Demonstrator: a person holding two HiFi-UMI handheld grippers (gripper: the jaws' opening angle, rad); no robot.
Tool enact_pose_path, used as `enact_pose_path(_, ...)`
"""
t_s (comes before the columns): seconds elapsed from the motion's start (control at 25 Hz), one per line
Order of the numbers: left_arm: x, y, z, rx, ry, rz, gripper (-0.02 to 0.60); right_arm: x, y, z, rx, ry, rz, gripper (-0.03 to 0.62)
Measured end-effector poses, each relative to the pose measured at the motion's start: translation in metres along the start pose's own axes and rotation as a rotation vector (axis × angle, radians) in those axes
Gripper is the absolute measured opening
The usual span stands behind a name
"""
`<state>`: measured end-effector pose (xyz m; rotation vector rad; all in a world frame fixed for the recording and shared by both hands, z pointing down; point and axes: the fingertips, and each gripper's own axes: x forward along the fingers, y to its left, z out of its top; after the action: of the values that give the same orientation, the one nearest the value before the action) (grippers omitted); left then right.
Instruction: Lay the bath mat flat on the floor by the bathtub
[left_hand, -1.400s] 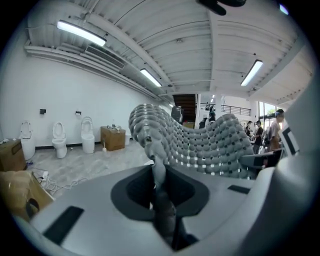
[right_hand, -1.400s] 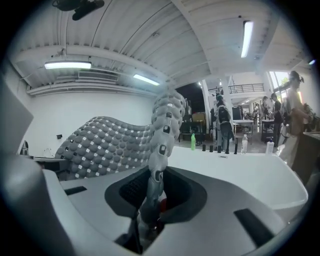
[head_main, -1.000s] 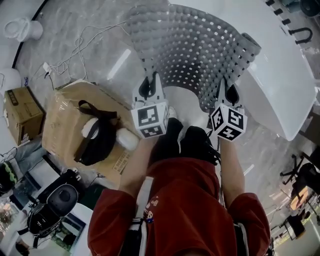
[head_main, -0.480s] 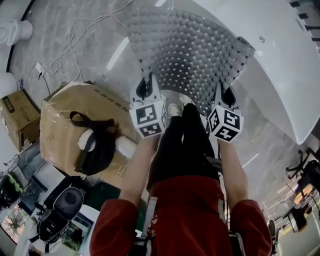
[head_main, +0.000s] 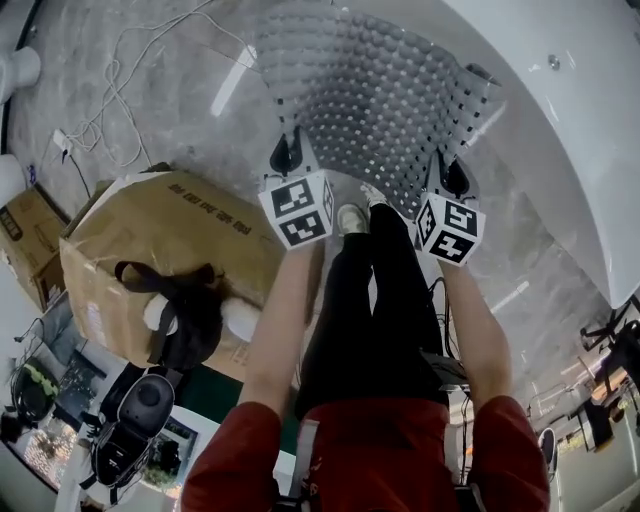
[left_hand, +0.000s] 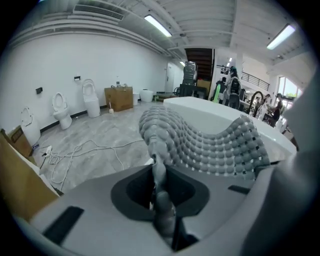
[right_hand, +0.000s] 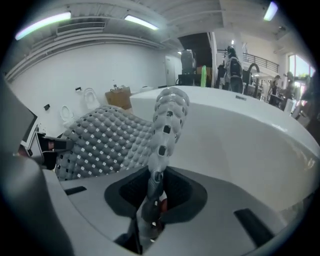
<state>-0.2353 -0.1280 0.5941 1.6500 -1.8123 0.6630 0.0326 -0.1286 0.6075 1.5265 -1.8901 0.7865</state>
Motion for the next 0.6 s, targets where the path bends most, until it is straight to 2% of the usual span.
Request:
enact_pose_path(0.28, 0.088, -0.001, -0.051, 0.073, 0.064, -0.008, 0.057, 0.079, -0.004, -0.059, 0.14, 0.086, -0.04, 0.08)
enact_pose_path(0.6, 0.172, 0.005, -0.093, 0.143, 0.107, -0.014, 0.057, 0.153, -0.018, -0.116, 0.229, 0.143, -0.08, 0.08)
